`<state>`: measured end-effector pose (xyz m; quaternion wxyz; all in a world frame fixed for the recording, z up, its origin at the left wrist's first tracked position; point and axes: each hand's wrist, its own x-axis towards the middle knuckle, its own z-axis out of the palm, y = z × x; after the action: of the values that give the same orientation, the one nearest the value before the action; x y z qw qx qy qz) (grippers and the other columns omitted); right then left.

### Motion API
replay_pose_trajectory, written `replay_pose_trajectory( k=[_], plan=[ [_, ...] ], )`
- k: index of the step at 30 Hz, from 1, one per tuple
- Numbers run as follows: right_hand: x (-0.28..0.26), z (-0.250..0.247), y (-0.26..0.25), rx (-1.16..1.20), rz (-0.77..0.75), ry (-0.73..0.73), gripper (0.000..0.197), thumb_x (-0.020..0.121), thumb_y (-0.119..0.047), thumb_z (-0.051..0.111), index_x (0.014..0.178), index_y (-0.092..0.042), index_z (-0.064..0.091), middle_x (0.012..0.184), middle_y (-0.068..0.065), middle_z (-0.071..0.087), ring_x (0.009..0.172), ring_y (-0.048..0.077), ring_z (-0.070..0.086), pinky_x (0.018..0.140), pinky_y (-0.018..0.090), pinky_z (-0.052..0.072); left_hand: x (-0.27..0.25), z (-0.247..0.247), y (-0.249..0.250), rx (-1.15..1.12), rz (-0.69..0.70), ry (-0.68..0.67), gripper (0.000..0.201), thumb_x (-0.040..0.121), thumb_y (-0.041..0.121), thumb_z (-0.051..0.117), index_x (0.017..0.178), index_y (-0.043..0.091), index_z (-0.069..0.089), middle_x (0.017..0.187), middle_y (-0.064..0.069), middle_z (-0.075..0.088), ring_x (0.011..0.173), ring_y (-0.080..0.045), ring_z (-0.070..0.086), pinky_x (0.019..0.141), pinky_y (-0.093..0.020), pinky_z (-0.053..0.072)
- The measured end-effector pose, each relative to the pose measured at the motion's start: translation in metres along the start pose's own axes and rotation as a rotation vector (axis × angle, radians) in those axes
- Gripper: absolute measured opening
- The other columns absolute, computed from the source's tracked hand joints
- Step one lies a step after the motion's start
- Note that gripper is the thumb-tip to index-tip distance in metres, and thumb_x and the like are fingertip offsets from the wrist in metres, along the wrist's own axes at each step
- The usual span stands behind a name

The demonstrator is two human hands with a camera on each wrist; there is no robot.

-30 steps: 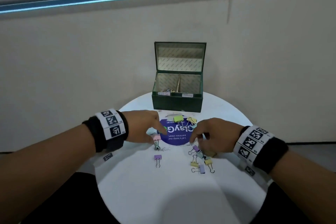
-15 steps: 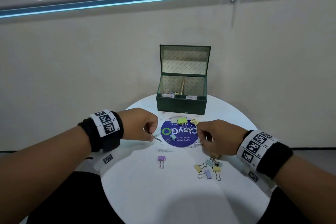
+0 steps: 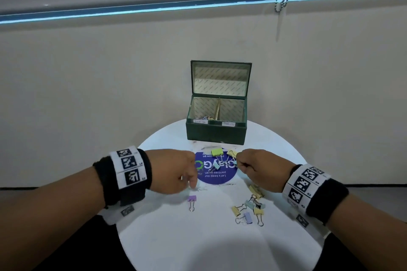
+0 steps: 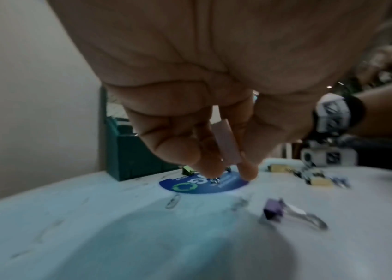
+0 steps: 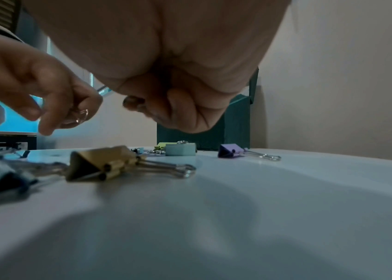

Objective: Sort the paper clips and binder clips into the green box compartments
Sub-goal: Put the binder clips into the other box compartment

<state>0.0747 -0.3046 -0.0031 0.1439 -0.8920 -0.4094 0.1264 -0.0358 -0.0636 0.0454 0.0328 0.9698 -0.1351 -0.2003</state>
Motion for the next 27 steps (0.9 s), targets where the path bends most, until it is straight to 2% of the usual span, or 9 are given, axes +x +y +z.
replay_pose_trajectory(
  k=[3,5,9,12,15,18,20,24,27],
  plan=[
    [0.000,-0.003,-0.002,0.011,0.021,-0.035,0.030,0.090,0.000,0.045,0.080,-0.028,0.047,0.089,-0.007,0.048,0.083,0.010,0.046,0.066,0.020,0.039,-0.009,0.011,0.010,0.134,0.033,-0.032,0.033,0.088,0.050,0.060,0.119,0.039,0.061,0.113,0.017,0.045,0.094,-0.009,0.057,0.083,-0.026,0.046],
    [0.001,-0.009,-0.007,-0.010,-0.007,-0.047,0.023,0.091,-0.007,0.052,0.095,-0.029,0.053,0.102,-0.009,0.049,0.093,0.006,0.046,0.070,0.018,0.043,-0.011,0.017,0.015,0.258,0.051,-0.020,0.030,0.089,0.047,0.054,0.118,0.037,0.057,0.115,0.013,0.039,0.093,-0.019,0.057,0.080,-0.033,0.048],
    [0.017,-0.017,-0.024,-0.092,-0.079,-0.025,0.036,0.091,-0.020,0.059,0.125,-0.033,0.059,0.120,-0.007,0.056,0.109,0.014,0.055,0.083,0.025,0.053,-0.011,0.025,0.018,0.304,0.141,0.043,0.022,0.095,0.034,0.049,0.114,0.031,0.060,0.114,0.004,0.044,0.091,-0.025,0.057,0.074,-0.035,0.048],
    [0.040,-0.011,-0.037,-0.228,-0.088,-0.144,0.044,0.093,-0.023,0.060,0.136,-0.030,0.055,0.130,0.001,0.060,0.119,0.023,0.057,0.091,0.035,0.055,-0.008,0.025,0.013,0.288,0.175,0.066,0.023,0.095,0.035,0.050,0.113,0.027,0.062,0.113,0.002,0.047,0.090,-0.026,0.057,0.072,-0.034,0.045],
    [0.056,-0.003,-0.043,-0.297,-0.064,-0.208,0.036,0.093,-0.024,0.058,0.129,-0.028,0.057,0.126,0.005,0.062,0.116,0.026,0.059,0.090,0.035,0.051,-0.005,0.014,0.003,0.174,0.132,0.097,0.024,0.092,0.045,0.055,0.112,0.034,0.061,0.113,0.009,0.046,0.093,-0.018,0.058,0.075,-0.029,0.044],
    [0.062,-0.007,-0.043,-0.299,-0.068,-0.182,0.020,0.094,-0.027,0.057,0.113,-0.023,0.060,0.116,0.004,0.065,0.105,0.025,0.061,0.084,0.033,0.051,0.005,-0.012,-0.017,0.072,0.033,0.239,0.022,0.089,0.049,0.060,0.106,0.036,0.063,0.102,0.016,0.046,0.088,-0.007,0.056,0.077,-0.023,0.044],
    [0.065,-0.015,-0.040,-0.214,-0.053,-0.119,0.013,0.093,-0.032,0.057,0.104,-0.026,0.060,0.109,0.001,0.066,0.098,0.021,0.062,0.080,0.031,0.054,0.018,-0.033,-0.030,0.006,-0.063,0.343,0.019,0.088,0.050,0.063,0.101,0.036,0.064,0.097,0.020,0.047,0.085,-0.001,0.054,0.077,-0.021,0.046],
    [0.081,-0.035,-0.032,0.106,0.038,0.092,0.008,0.092,-0.033,0.063,0.091,-0.028,0.056,0.088,-0.007,0.062,0.075,0.011,0.060,0.067,0.023,0.049,0.059,-0.063,-0.048,-0.142,-0.223,0.526,0.013,0.089,0.040,0.064,0.096,0.029,0.066,0.100,0.009,0.053,0.087,-0.009,0.057,0.082,-0.030,0.051],
    [0.102,-0.051,-0.029,0.304,0.165,0.297,0.011,0.093,-0.028,0.065,0.087,-0.023,0.057,0.082,-0.006,0.059,0.074,0.012,0.055,0.063,0.023,0.042,0.089,-0.073,-0.050,-0.232,-0.276,0.587,0.019,0.090,0.031,0.061,0.107,0.026,0.068,0.114,-0.003,0.060,0.094,-0.018,0.061,0.088,-0.033,0.052]
  ],
)
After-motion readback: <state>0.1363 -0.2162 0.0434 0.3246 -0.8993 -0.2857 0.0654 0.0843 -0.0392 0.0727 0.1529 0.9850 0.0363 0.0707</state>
